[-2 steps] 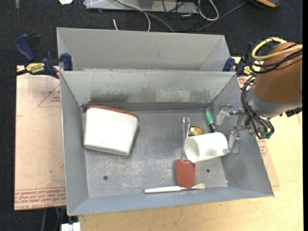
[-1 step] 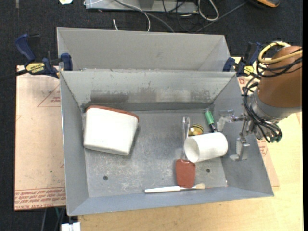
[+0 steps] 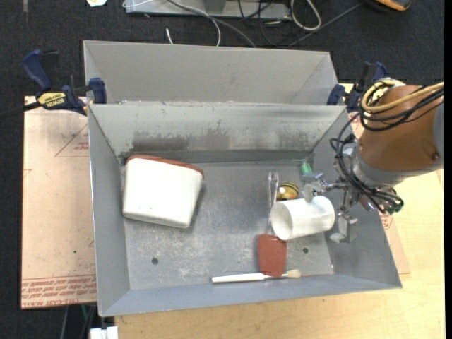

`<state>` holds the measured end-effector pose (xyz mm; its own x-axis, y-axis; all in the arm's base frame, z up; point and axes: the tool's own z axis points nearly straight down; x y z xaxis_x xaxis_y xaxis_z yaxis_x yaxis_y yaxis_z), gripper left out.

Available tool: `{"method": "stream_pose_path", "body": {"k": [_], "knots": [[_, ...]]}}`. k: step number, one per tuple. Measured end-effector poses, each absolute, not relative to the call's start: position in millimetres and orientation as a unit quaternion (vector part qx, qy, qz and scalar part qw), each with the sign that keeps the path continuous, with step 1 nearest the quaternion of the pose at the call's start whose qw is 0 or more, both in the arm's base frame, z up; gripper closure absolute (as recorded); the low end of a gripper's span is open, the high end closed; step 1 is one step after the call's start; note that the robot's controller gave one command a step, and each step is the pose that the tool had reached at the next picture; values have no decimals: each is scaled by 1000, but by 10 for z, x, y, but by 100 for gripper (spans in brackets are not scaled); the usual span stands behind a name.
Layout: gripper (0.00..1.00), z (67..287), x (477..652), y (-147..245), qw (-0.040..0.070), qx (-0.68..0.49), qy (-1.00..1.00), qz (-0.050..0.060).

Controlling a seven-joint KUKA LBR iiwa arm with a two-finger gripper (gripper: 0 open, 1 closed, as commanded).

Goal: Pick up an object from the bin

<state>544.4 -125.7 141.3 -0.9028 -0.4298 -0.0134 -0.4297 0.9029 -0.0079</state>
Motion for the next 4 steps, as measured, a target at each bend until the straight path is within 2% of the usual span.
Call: {"method": "stream_pose_path", "body": {"k": [1, 2, 3, 4], "knots": [[0, 1126, 5316, -1328, 4, -219, 976, 0], [0, 1339, 5386, -1297, 7, -86, 996, -1], [0, 1080, 5351, -1340, 7, -151, 989, -1], [100, 708, 5316, -1198, 13, 5, 1000, 0]]}}
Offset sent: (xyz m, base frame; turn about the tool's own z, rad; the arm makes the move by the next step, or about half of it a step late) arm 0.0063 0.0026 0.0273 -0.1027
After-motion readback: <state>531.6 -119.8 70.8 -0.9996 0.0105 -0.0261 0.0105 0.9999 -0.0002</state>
